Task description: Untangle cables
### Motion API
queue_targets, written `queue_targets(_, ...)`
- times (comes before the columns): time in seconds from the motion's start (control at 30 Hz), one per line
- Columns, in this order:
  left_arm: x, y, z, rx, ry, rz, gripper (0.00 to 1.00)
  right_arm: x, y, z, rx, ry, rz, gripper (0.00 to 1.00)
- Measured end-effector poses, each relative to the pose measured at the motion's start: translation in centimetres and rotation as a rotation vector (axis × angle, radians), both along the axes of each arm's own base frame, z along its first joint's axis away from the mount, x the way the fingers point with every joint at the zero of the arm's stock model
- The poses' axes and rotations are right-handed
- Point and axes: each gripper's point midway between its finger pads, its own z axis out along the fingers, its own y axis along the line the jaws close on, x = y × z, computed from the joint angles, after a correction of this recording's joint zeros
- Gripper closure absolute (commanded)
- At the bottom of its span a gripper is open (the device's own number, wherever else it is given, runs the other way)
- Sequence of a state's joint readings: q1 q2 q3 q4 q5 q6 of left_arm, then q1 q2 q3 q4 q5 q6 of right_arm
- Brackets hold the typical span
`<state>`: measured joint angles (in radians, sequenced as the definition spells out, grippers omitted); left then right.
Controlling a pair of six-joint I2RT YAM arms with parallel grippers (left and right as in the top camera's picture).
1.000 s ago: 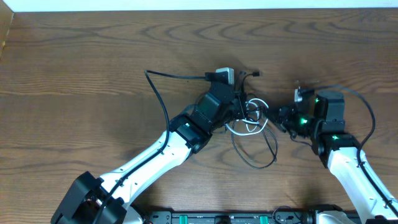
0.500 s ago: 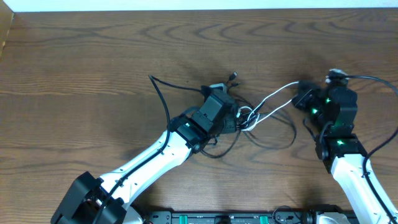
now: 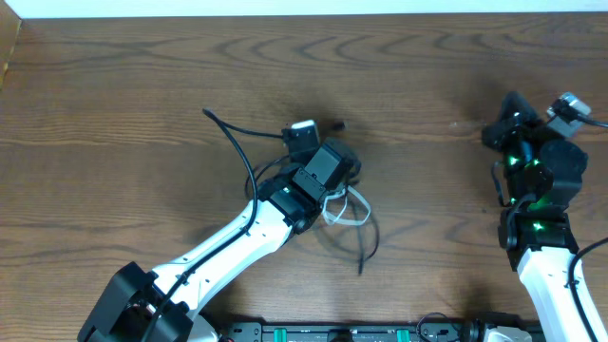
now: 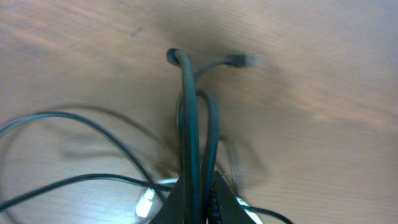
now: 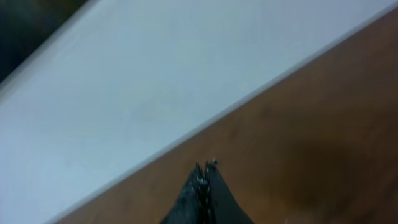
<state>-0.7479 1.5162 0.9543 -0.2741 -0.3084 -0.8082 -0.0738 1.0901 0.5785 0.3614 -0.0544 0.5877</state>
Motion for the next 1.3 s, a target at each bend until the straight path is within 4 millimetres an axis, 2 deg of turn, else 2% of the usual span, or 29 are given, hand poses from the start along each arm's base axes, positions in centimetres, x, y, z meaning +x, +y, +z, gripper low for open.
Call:
queue_targets(0.03,0.5,-0.9,0.6,-0.047,-0.022,-0.008,0.92,-0.3,1.1,-1.2,0.017,0.052,0.065,0.95)
queue_targets(0.1,1.1,-2.4,1.7,-0.126,-0.056,-0.032,0.92,-0.6,2.4,-2.2,0.038,0.098,0.133,0.90)
queue_targets(0.2,1.4,-4.3,3.4,-0.233,-0.090,-0.080,0.92,-2.4,5.7,-5.0,0.112,0.233,0.317,0.79)
queue_targets(0.27,1.4,-5.0,5.1,-0.271,-0.125,-0.125,0.92,-3.3,7.4,-5.6,0.150,0.269,0.420,0.75)
queue_targets(0.37,1.0,-5.3,7.7,-0.290,-0.184,-0.184,0.92,-4.9,9.9,-5.6,0.212,0.294,0.574,0.70)
queue_targets(0.47,0.5,-5.2,10.2,-0.304,-0.244,-0.224,0.92,-7.2,12.9,-4.7,0.287,0.300,0.787,0.68)
queue_targets(0.73,0.4,-5.1,10.3,-0.361,-0.221,-0.180,0.92,-12.2,18.8,-3.2,0.346,0.313,1.145,0.76)
queue_targets(0.83,0.5,-5.1,10.3,-0.400,-0.206,-0.141,0.92,-13.8,20.9,-3.2,0.309,0.306,1.248,0.75)
queue_targets(0.97,0.5,-5.0,10.4,-0.443,-0.187,-0.097,0.92,-15.1,22.5,-4.5,0.250,0.345,1.283,0.73)
queue_targets(1.13,0.5,-5.0,10.3,-0.493,-0.161,-0.050,0.92,-14.1,22.3,-8.5,0.071,0.449,1.114,0.75)
queue_targets(1.23,0.5,-5.0,10.2,-0.512,-0.149,-0.031,0.92,-12.8,21.7,-9.9,-0.048,0.461,1.001,0.65)
queue_targets(1.3,0.3,-4.9,9.9,-0.509,-0.135,-0.026,0.92,-12.2,21.5,-10.1,-0.097,0.450,0.958,0.57)
